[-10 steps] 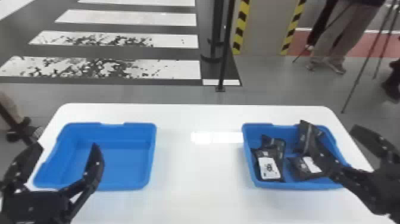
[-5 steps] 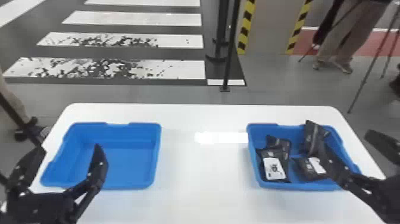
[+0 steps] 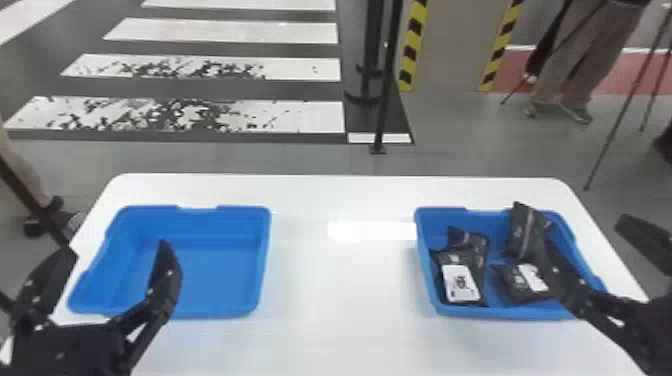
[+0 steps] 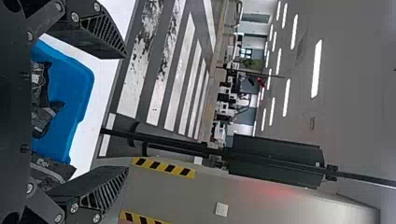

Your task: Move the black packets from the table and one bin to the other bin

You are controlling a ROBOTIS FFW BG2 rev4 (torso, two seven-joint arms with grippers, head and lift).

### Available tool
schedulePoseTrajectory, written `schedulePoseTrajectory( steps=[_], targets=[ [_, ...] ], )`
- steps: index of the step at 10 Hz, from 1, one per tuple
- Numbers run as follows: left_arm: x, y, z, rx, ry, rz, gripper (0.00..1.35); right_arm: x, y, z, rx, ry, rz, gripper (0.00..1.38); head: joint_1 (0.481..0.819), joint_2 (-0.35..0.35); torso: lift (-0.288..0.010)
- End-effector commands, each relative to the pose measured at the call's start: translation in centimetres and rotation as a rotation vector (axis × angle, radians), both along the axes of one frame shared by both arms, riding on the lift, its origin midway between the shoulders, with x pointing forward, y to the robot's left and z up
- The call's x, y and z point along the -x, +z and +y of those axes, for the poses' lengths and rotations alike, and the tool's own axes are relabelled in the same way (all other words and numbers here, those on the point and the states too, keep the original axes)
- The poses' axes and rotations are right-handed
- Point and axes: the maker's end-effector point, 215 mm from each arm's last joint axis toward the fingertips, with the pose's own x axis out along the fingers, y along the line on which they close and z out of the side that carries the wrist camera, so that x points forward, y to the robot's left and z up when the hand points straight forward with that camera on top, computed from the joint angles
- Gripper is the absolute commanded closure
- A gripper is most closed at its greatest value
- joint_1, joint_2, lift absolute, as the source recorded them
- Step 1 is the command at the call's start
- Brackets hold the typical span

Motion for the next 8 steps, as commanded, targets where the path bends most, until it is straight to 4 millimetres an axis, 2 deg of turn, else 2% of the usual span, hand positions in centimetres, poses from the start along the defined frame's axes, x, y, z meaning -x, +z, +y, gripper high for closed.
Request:
schedulePoseTrajectory(
  steps=[1, 8],
  targets=[
    [0.00, 0.22, -0.14, 0.005, 0.000, -0.006, 0.12, 0.01, 0.04, 0.02, -0.002, 0.001, -0.002, 0.18, 0.695, -0.032, -0.110],
    [0.02, 0.77, -0.74, 0.018, -0.009, -0.026, 0.12, -0.01, 0.33, -0.04, -0.001, -0.003, -0.012, 0.18, 0.695, -0.042, -0.110]
  ],
)
